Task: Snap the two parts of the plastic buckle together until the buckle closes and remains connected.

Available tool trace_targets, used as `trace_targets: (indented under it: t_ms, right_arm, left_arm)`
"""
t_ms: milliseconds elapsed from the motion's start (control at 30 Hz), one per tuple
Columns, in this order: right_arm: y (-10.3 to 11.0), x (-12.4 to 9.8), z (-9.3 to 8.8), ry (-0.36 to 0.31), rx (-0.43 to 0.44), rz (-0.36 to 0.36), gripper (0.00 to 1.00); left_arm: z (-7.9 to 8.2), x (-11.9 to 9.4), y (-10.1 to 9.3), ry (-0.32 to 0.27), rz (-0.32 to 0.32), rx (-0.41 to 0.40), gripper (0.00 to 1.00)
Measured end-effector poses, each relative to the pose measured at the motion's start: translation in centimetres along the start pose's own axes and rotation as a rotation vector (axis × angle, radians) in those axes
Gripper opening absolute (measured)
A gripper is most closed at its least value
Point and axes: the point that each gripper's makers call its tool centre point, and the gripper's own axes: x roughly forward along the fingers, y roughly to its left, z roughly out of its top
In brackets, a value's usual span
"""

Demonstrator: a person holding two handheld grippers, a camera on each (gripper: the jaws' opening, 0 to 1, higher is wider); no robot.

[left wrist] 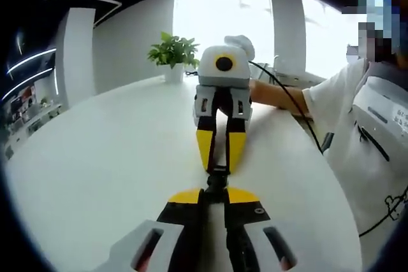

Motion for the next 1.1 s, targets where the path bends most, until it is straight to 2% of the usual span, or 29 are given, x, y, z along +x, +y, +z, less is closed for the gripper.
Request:
trace_targets:
  t_ms: [167,467,800,933,967,1100]
  right_arm:
    - [0.31,0.22,0.14,0.006,0.006,-0.012,0.09]
    - [0.72,-0.04,-0.03,0.029,0.017,-0.123,0.09]
    - [0.75,-0.11,-0.09,0.026,0.04,-0.129,0.09]
    - [0.69,-0.16,-0.07,0.044,0.027,-0.14,0.09]
    - [0.34,-0.13,-0.14,0.049,0.009,-0.148,0.09]
    - [-0.1,0.12,-0.27,0.023,0.038,-0.116,0.09]
  left_arm:
    - [-0.02,0.04,-0.1,0.0,0.008,-0.003,0.09]
    - [-0.1,-0.04,-0.52,0.025,0.066,0.022,0.09]
    - [-0.14,-0.07,-0.87,0.016,0.067,-0.016,0.09]
    - [-0.08,-0.16,-0.81,0.039,0.087,0.036,0.1]
    - [0.08,-0.39,-0.25,0.041,0.118,0.06,0.1]
    - [-0.15,-0.36,-0.49,0.016,0.074,-0.032,0.11]
